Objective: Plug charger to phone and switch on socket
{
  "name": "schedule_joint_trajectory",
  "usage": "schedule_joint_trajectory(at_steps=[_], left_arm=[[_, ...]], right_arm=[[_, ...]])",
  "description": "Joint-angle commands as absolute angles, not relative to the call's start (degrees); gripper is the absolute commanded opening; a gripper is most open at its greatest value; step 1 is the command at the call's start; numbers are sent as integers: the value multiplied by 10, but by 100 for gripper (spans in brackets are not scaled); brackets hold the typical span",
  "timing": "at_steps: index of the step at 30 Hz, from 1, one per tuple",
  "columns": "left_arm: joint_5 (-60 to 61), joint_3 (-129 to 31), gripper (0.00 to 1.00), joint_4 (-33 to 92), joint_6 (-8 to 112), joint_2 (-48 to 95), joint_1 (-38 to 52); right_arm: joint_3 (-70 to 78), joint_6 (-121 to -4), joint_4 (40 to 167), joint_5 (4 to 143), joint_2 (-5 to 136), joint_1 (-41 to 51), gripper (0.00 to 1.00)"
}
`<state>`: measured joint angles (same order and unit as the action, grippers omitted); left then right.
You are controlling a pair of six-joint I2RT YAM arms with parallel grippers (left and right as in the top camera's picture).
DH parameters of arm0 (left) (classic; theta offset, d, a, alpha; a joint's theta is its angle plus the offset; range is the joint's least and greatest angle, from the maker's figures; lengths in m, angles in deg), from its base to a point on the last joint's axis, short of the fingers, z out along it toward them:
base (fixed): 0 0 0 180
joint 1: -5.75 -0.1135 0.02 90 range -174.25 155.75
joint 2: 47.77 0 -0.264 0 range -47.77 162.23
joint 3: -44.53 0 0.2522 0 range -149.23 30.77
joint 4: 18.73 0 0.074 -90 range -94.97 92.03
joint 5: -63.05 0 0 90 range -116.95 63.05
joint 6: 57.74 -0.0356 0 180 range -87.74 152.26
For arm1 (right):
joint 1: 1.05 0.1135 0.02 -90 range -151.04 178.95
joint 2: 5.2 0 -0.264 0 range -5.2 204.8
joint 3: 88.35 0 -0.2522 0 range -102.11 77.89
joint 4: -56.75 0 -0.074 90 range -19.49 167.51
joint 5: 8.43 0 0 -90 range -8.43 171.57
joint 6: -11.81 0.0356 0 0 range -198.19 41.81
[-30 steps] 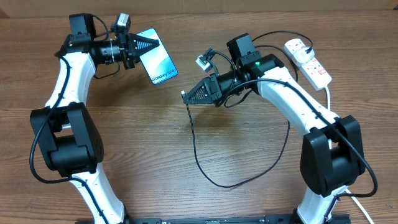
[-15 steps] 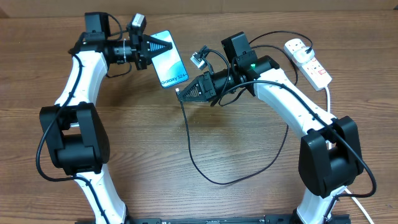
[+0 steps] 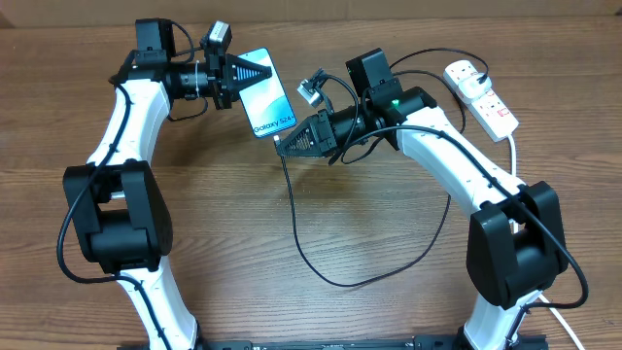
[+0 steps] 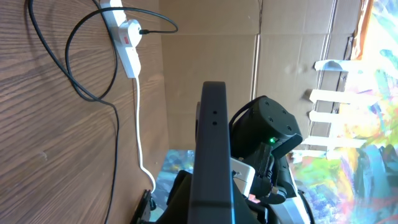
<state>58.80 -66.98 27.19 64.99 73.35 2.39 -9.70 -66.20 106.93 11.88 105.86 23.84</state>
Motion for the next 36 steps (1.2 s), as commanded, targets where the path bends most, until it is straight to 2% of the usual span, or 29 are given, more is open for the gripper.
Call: schedule_joint_trajectory(at_steps=[1, 36], left_arm=[[612, -680, 4, 273, 639, 730, 25], [637, -680, 4, 273, 611, 730, 24]], right_arm=[[-114, -662, 1065, 107, 1041, 238, 4], [-114, -662, 1052, 110, 1041, 236, 4]])
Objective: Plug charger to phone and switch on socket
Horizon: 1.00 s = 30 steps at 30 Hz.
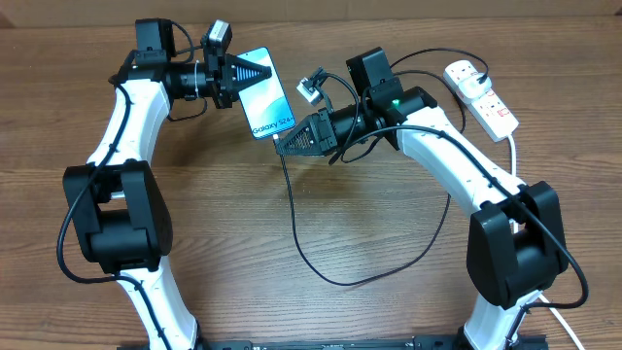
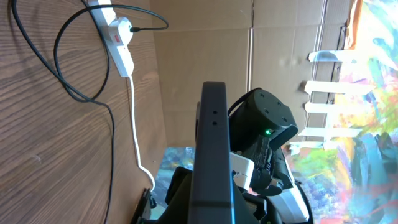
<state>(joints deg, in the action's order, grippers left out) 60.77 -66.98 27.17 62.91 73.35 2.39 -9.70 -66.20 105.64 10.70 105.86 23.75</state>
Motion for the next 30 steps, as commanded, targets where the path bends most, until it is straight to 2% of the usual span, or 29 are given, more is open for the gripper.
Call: schedule_joint_trajectory(at_steps=[1, 23, 30], left_arm=[[637, -680, 4, 274, 609, 730, 24], [635, -680, 4, 274, 605, 730, 15], [635, -680, 4, 273, 605, 730, 15]], right_arm=[[-114, -662, 1052, 110, 1041, 236, 4], [-116, -697, 1047, 125, 1041, 236, 4], [-153, -730, 1112, 146, 1041, 236, 4]])
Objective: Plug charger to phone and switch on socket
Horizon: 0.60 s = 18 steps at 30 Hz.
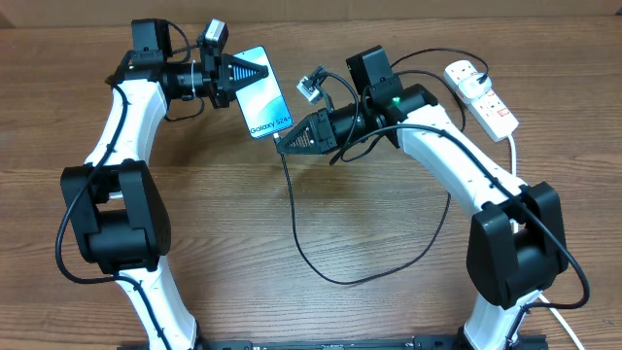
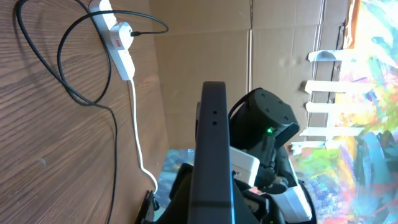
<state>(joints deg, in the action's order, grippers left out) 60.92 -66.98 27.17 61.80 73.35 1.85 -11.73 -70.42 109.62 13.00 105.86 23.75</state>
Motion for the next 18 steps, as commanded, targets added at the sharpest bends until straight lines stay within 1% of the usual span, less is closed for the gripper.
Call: schedule_joint_trajectory(at_steps=[1, 18], left_arm=[[635, -680, 4, 273, 605, 730, 15], [635, -680, 4, 273, 605, 730, 15]], right_arm=[[-161, -739, 1126, 154, 1040, 236, 4], [-170, -742, 1159, 156, 1056, 237, 4]])
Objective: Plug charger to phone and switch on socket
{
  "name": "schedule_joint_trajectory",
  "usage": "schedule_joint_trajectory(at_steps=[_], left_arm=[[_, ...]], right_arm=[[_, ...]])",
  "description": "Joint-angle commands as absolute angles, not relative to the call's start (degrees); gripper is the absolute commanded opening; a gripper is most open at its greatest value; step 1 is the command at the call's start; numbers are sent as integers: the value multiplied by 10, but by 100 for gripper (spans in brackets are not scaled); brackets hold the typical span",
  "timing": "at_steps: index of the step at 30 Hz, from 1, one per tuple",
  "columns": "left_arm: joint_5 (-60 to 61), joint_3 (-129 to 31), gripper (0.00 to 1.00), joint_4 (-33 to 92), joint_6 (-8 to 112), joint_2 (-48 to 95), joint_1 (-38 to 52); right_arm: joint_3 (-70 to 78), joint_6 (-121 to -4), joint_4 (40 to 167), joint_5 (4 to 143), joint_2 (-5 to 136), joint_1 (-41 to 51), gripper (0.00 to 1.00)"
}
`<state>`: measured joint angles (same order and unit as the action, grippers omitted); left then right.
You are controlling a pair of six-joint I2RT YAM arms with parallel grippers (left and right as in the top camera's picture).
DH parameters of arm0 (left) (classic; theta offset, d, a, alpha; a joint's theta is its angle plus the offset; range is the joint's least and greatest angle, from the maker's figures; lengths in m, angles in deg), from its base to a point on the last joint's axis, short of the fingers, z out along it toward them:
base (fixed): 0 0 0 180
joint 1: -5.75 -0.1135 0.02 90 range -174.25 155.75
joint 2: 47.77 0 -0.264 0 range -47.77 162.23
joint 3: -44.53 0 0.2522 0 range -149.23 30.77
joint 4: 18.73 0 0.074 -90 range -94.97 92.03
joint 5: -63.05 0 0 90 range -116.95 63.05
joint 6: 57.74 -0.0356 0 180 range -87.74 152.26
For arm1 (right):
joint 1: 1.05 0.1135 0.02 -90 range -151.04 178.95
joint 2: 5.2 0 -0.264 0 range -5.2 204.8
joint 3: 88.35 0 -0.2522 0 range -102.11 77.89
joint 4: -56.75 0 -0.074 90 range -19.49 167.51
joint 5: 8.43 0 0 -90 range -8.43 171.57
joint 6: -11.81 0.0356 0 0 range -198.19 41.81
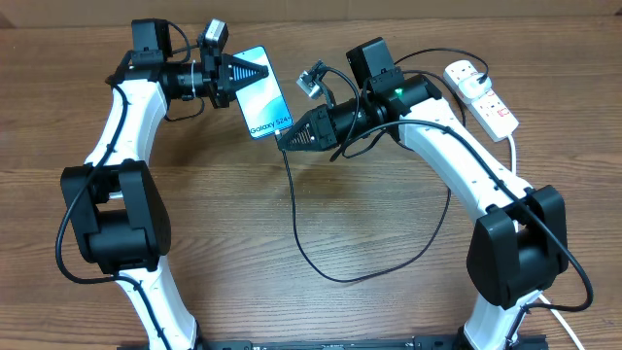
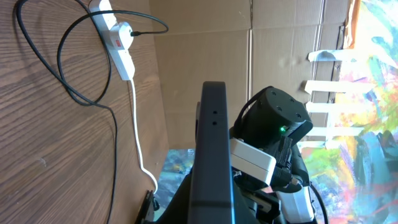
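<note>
My left gripper [image 1: 260, 73] is shut on the phone [image 1: 264, 95], holding it above the table at the back with its blue screen facing up. In the left wrist view the phone [image 2: 211, 155] shows only as a dark edge-on bar between my fingers. My right gripper [image 1: 284, 143] is at the phone's lower edge, shut on the charger plug of the black cable [image 1: 296, 233]. Whether the plug sits in the port is hidden. The white socket strip [image 1: 481, 95] with red switches lies at the back right.
The black cable loops across the middle of the wooden table and back to the socket strip [image 2: 123, 50]. A white lead [image 2: 138, 137] runs from the strip off the table. Cardboard walls stand behind the table. The right arm's body [image 2: 273, 124] sits close behind the phone.
My right wrist has lifted and shifted slightly toward the back, its fingertips staying at the phone's lower edge. The left gripper and phone have not moved.
At every earlier moment my left gripper held the phone raised at the back and my right gripper held the plug at its lower edge. The phone moved slightly left and back between moments. Now the right wrist is angled a little higher.
</note>
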<state>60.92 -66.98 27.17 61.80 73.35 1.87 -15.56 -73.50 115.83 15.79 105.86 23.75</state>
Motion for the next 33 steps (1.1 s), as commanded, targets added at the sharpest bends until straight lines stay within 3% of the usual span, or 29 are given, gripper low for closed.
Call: schedule_joint_trajectory(at_steps=[1, 33], left_arm=[[635, -680, 4, 273, 605, 730, 15], [627, -680, 4, 274, 605, 730, 15]], right_arm=[[-170, -742, 1159, 156, 1056, 237, 4], [-166, -707, 1148, 209, 1056, 243, 4]])
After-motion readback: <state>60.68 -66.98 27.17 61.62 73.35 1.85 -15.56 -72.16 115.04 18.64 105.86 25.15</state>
